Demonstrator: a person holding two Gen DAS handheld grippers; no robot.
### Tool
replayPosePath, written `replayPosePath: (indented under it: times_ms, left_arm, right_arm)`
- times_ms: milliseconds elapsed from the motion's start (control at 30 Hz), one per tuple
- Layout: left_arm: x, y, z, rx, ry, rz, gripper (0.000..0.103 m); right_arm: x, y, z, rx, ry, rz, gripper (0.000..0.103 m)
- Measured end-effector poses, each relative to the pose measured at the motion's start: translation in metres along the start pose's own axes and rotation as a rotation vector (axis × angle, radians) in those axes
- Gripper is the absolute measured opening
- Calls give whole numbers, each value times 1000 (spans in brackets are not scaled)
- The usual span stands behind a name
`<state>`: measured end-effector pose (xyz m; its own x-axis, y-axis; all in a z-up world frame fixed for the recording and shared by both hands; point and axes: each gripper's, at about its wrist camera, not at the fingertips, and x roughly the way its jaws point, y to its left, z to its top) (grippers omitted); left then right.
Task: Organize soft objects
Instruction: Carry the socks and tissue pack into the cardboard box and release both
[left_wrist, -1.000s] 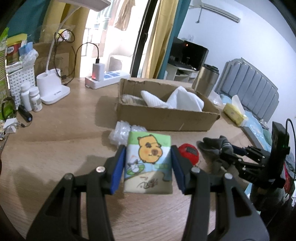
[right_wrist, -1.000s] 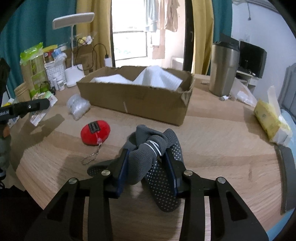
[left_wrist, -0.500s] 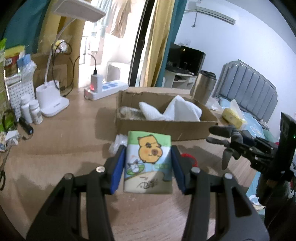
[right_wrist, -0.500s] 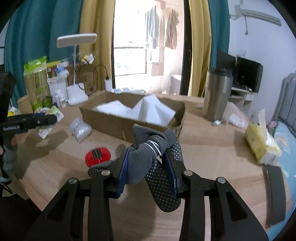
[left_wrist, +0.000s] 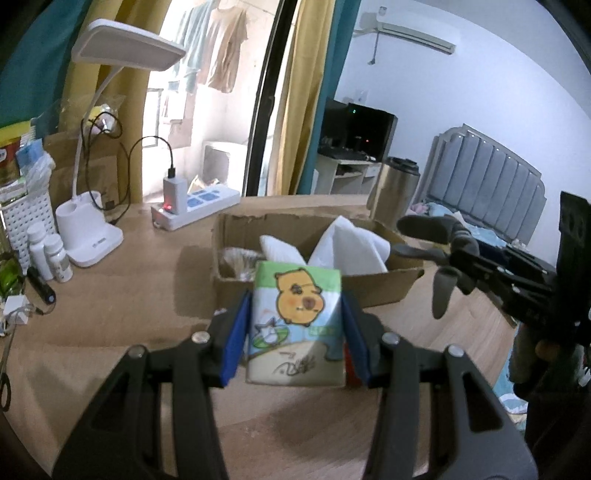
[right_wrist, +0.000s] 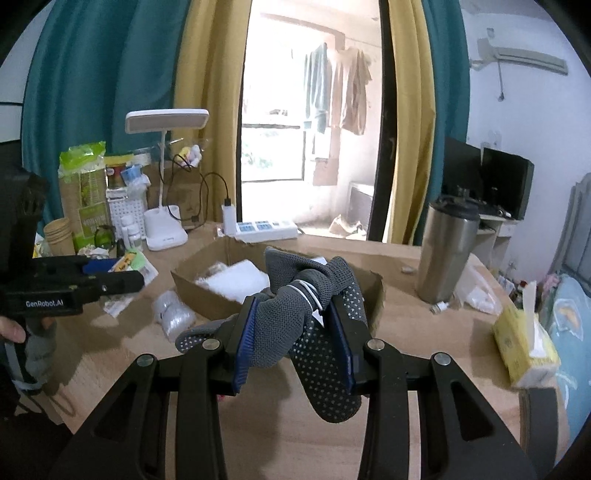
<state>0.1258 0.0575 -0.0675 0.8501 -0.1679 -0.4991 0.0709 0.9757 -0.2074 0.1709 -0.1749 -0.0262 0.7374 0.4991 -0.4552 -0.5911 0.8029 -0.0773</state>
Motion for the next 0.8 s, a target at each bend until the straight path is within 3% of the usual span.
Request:
replayPosePath:
  times_ms: [800]
  left_arm:
    - [-8,-5,57,46,-123,-26,49]
  right_arm:
    - [16,20,56,-49,-112,79,40]
